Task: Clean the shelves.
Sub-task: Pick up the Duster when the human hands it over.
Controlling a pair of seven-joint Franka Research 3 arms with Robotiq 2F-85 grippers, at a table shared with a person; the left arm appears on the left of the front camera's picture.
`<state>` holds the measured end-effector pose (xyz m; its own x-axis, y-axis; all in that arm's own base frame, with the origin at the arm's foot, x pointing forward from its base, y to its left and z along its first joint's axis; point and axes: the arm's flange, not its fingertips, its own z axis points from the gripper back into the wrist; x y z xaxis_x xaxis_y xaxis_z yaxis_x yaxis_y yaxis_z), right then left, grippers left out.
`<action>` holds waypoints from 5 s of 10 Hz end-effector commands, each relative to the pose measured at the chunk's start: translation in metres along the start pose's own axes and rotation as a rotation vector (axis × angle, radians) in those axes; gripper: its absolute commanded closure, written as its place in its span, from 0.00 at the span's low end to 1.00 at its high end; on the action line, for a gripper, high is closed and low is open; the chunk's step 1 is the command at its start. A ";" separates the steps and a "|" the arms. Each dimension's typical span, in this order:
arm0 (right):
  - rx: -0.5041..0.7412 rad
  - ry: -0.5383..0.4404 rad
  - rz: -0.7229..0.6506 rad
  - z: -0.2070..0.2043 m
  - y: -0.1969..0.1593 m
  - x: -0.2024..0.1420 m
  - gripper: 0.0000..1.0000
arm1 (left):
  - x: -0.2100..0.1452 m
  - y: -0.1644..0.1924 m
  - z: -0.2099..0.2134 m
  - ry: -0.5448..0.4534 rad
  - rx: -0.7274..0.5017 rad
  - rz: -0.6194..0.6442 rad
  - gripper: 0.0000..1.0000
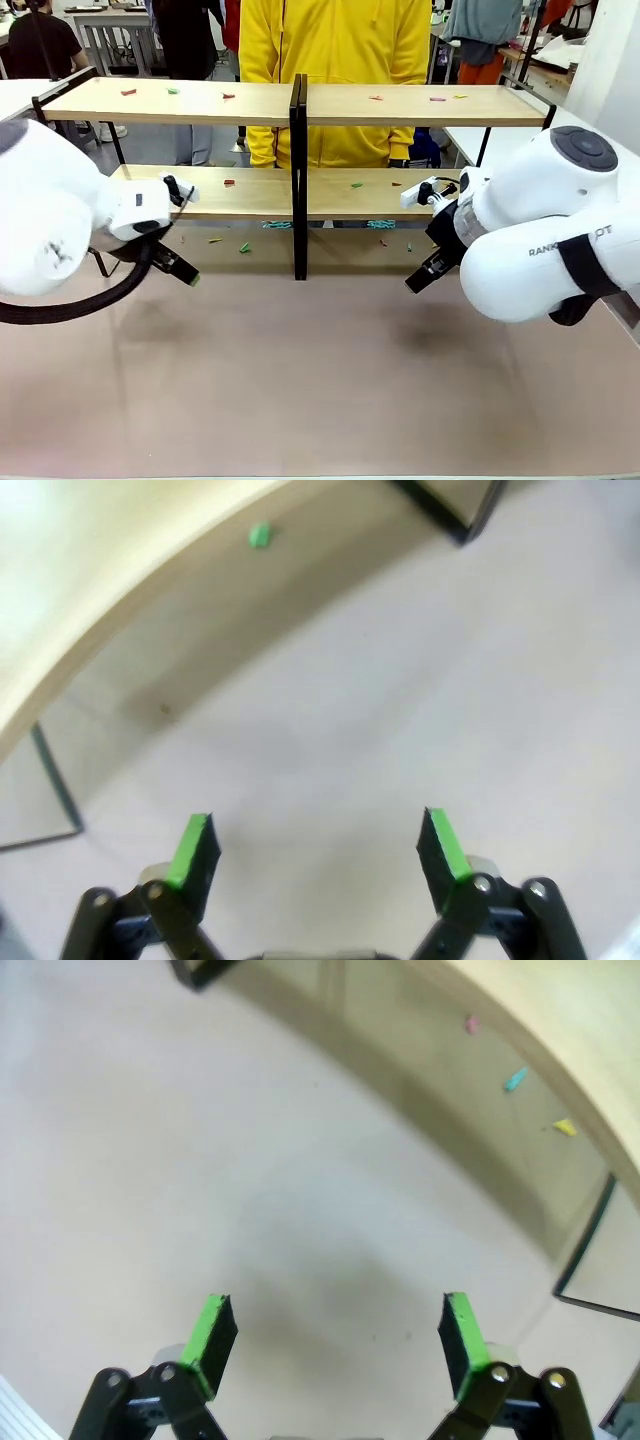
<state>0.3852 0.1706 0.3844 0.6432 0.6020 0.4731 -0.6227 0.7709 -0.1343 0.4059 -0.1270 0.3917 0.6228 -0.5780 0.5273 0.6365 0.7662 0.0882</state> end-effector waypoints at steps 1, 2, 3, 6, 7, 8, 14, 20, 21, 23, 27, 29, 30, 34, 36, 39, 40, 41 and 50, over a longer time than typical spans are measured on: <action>0.107 -0.013 -0.054 0.098 -0.026 -0.044 0.00 | -0.240 0.035 0.164 -0.066 -0.140 -0.156 0.00; 0.078 -0.152 -0.089 0.155 -0.044 -0.070 0.00 | -0.260 0.033 0.215 -0.169 -0.160 -0.190 0.00; 0.034 -0.226 -0.103 0.196 -0.053 -0.088 0.00 | -0.279 0.035 0.257 -0.300 -0.181 -0.225 0.00; -0.166 -0.318 -0.189 0.247 -0.073 -0.108 0.00 | -0.311 0.013 0.311 -0.522 -0.085 -0.308 0.00; -0.011 -0.302 -0.145 0.255 -0.087 -0.052 0.00 | -0.095 0.120 0.226 -0.427 -0.108 -0.276 0.00; -0.011 -0.302 -0.145 0.255 -0.087 -0.052 0.00 | -0.095 0.120 0.226 -0.427 -0.108 -0.276 0.00; -0.011 -0.302 -0.145 0.255 -0.087 -0.052 0.00 | -0.095 0.120 0.226 -0.427 -0.108 -0.276 0.00; 0.002 -0.287 -0.142 0.264 -0.085 -0.049 0.00 | -0.098 0.095 0.290 -0.474 -0.217 -0.441 0.00; 0.015 -0.299 -0.168 0.275 -0.085 -0.047 0.00 | -0.092 0.078 0.312 -0.373 -0.236 -0.314 0.00; 0.057 -0.345 -0.207 0.304 -0.088 -0.047 0.00 | -0.080 0.057 0.342 -0.422 -0.288 -0.308 0.00; 0.056 -0.367 -0.182 0.317 -0.088 -0.046 0.00 | -0.024 0.056 0.308 -0.437 -0.272 0.049 0.00; 0.064 -0.374 -0.179 0.323 -0.084 -0.045 0.00 | -0.045 0.057 0.328 -0.470 -0.341 -0.065 0.00; -0.013 -0.382 -0.212 0.320 -0.085 -0.038 0.00 | -0.045 0.056 0.325 -0.430 -0.287 -0.061 0.00; -0.019 -0.428 -0.261 0.317 -0.093 -0.030 0.00 | -0.030 0.052 0.326 -0.384 -0.172 0.020 0.00; -0.011 -0.426 -0.268 0.314 -0.095 -0.029 0.00 | -0.032 0.057 0.335 -0.414 -0.133 0.078 0.00; 0.006 -0.415 -0.265 0.311 -0.097 -0.029 0.00 | -0.038 0.060 0.346 -0.568 -0.101 0.090 0.00; 0.008 -0.412 -0.271 0.311 -0.098 -0.030 0.00 | -0.037 0.062 0.348 -0.572 -0.110 0.082 0.00; 0.011 -0.411 -0.273 0.310 -0.099 -0.030 0.00 | -0.036 0.060 0.348 -0.575 -0.119 0.073 0.00; 0.036 -0.409 -0.275 0.298 -0.105 -0.024 0.00 | -0.031 0.062 0.340 -0.518 -0.154 0.093 0.00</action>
<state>0.2928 0.0126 0.6477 0.5672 0.2624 0.7807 -0.4667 0.8834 0.0422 0.2688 0.0362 0.6667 0.3582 -0.2772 0.8916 0.6908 0.7210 -0.0534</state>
